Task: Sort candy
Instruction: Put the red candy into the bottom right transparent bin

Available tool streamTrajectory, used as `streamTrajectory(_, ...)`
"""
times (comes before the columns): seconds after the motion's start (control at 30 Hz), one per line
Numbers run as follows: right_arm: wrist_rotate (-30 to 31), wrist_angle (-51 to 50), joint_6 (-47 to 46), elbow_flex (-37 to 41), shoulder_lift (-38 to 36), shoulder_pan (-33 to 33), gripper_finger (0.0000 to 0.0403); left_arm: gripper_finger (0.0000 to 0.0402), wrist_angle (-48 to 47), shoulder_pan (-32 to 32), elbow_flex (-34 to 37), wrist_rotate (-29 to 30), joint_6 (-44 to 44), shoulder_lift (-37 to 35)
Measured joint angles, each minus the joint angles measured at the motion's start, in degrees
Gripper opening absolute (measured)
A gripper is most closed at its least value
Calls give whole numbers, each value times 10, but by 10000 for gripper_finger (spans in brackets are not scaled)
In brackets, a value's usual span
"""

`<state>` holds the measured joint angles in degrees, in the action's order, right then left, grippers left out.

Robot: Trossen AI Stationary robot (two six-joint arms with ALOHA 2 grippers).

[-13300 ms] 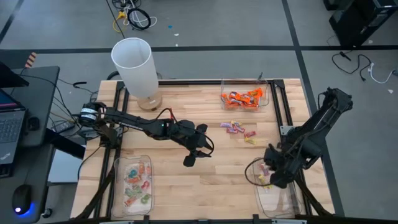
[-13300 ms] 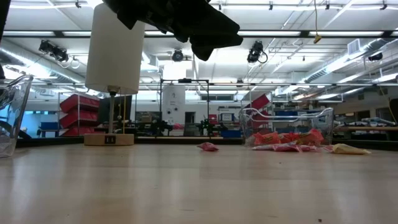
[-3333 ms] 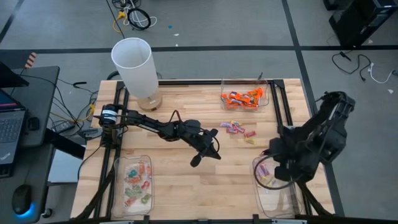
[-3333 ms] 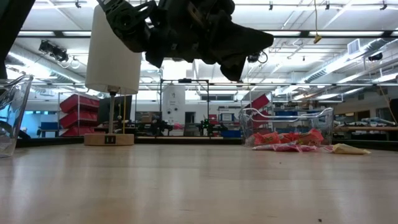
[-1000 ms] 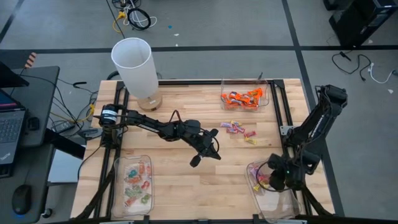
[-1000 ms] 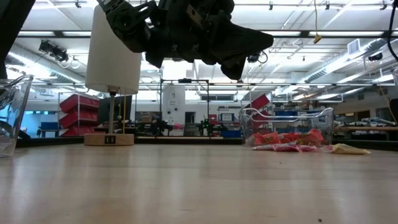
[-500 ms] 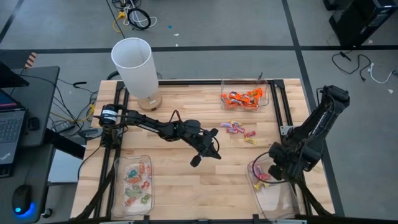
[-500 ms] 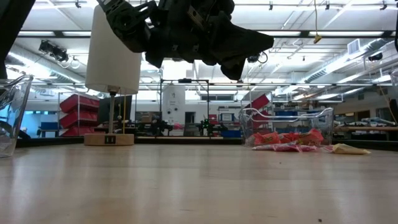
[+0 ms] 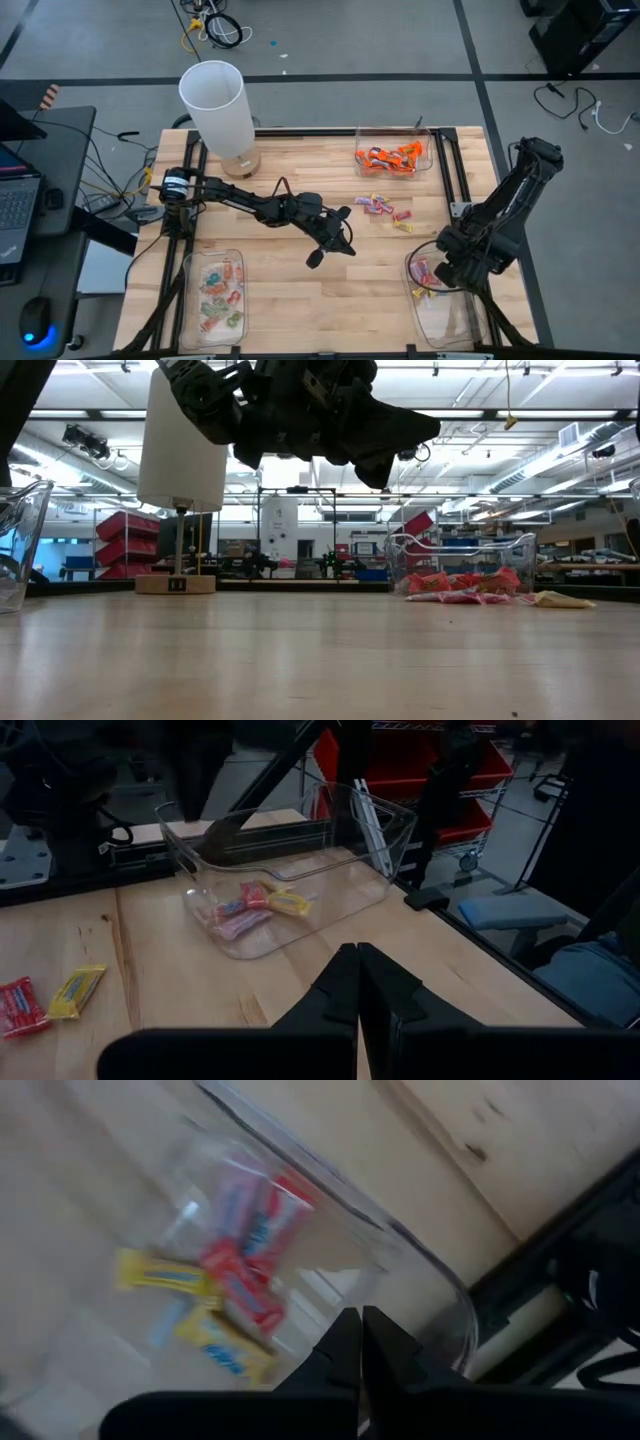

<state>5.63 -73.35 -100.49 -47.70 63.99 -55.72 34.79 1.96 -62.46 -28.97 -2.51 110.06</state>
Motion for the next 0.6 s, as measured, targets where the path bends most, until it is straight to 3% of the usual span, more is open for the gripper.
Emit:
streamTrajectory(0.1,26,-20,7,-43,0,0,1,3,0,0,0,32,0,0)
streamTrajectory(0.27,67,-74,27,-119,0,0,0,3,-9,-12,-9,188,0,0)
streamTrajectory(0.6,256,-154,131,-216,0,28,0,4,-120,-65,-56,279,28,0)
